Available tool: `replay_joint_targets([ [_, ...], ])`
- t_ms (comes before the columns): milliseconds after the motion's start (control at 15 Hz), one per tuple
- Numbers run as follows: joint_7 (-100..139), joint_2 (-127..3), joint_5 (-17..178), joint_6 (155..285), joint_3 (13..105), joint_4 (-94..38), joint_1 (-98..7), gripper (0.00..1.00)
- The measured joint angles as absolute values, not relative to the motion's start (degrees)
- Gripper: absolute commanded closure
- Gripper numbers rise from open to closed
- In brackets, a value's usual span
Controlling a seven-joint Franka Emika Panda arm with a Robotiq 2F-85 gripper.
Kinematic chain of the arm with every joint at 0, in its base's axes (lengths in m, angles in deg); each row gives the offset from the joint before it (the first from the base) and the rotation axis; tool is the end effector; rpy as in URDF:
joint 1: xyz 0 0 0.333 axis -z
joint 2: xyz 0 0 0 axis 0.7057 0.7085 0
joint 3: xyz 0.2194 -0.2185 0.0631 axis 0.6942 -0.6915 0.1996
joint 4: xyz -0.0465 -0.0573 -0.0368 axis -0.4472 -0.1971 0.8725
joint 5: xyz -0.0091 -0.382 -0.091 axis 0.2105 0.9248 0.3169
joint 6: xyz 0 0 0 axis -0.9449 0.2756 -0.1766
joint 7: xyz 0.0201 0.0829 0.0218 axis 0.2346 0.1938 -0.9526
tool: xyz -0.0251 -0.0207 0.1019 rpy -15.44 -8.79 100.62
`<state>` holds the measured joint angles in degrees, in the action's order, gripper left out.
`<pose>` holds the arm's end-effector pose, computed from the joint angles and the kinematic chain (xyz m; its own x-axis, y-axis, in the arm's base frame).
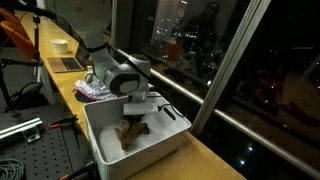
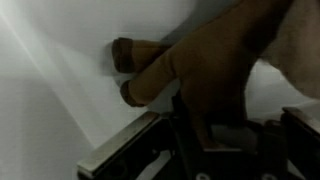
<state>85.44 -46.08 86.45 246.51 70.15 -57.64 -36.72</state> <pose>0.5779 -0.0009 0.1501 0.3884 0.9198 0.0562 0.9144 -0.3922 0.1006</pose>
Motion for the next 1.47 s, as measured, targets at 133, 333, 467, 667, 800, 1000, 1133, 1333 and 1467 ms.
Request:
replay_joint_targets([
  [133, 85.33, -49.01, 86.45, 246.51, 70.15, -59.25, -36.50, 1.00],
  [333, 84.79, -55.68, 86.44, 246.51, 70.15, -62.82, -36.31, 0.99],
  [467, 84.36, -61.63, 86.44, 246.49, 70.14, -65.49, -36.62, 0.99],
  [667, 83.24, -71.25, 86.45, 245.20, 70.06, -68.86, -38.06, 0.99],
  [800, 81.75, -77.29, 86.72, 242.81, 69.98, -70.17, -40.11, 0.99],
  [1000, 77.59, -83.24, 89.00, 238.28, 70.39, -70.10, -44.99, 0.99],
  [1133, 74.84, -84.22, 90.16, 236.41, 71.28, -69.12, -48.31, 0.99],
  [1333, 72.30, -82.94, 90.67, 235.53, 72.48, -67.49, -51.92, 0.99],
  [1467, 71.59, -81.54, 90.67, 235.53, 72.62, -66.90, -53.44, 0.71],
])
